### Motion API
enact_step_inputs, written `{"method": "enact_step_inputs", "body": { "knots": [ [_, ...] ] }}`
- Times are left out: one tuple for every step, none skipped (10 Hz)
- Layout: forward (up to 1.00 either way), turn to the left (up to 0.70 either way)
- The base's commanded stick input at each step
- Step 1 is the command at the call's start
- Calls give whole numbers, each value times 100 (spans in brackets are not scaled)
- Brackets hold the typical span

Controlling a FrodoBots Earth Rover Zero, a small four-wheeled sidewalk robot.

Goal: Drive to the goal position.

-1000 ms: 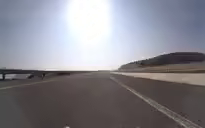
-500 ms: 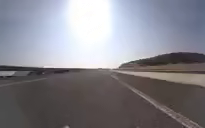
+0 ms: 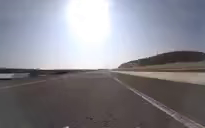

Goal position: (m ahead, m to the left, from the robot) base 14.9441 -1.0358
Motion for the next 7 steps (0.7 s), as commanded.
{"method": "enact_step_inputs", "body": {
  "knots": [
    [100, 0],
    [100, 0],
    [100, 0],
    [100, 0],
    [100, 0],
    [100, 0],
    [100, 0]
  ]
}}
